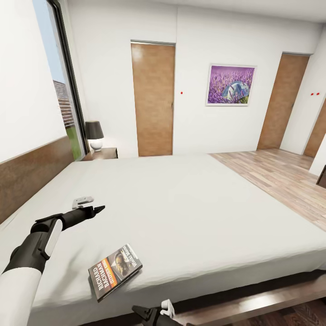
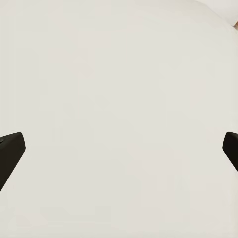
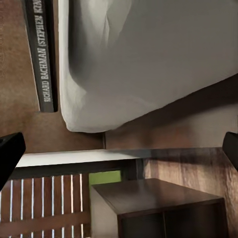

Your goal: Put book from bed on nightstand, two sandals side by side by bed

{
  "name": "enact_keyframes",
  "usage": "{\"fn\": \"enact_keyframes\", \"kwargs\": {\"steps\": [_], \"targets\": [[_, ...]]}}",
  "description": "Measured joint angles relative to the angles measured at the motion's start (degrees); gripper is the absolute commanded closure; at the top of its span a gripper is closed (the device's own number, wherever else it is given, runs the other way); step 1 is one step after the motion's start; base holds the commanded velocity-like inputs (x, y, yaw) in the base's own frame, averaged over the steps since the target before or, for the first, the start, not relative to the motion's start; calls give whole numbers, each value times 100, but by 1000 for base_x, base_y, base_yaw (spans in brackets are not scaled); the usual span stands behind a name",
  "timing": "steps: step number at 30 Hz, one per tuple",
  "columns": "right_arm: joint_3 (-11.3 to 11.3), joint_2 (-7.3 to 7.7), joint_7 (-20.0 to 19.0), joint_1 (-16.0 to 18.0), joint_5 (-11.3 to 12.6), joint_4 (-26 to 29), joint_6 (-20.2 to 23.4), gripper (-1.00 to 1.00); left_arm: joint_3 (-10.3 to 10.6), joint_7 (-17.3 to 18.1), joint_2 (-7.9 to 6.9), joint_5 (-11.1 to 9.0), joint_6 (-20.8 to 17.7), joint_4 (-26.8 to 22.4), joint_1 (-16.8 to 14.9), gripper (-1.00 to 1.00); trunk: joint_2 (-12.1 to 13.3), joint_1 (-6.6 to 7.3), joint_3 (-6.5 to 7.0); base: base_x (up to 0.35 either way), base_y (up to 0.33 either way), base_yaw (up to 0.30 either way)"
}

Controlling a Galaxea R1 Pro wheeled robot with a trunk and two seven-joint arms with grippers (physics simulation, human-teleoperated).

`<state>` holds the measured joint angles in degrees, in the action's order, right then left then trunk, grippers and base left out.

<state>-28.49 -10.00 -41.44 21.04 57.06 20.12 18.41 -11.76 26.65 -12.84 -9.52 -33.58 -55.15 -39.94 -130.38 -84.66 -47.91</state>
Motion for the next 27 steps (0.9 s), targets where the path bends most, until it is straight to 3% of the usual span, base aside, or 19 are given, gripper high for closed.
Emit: {"fn": "enact_keyframes", "kwargs": {"steps": [14,27], "targets": [[-32,0,33,0,37,269,0,-100,0,-2,0,1,1,2,-2,-100,0,0,0,0,0,0],[-36,0,385,0,46,601,6,-100,0,-2,0,1,1,6,-2,-100,0,0,0,0,0,0]]}}
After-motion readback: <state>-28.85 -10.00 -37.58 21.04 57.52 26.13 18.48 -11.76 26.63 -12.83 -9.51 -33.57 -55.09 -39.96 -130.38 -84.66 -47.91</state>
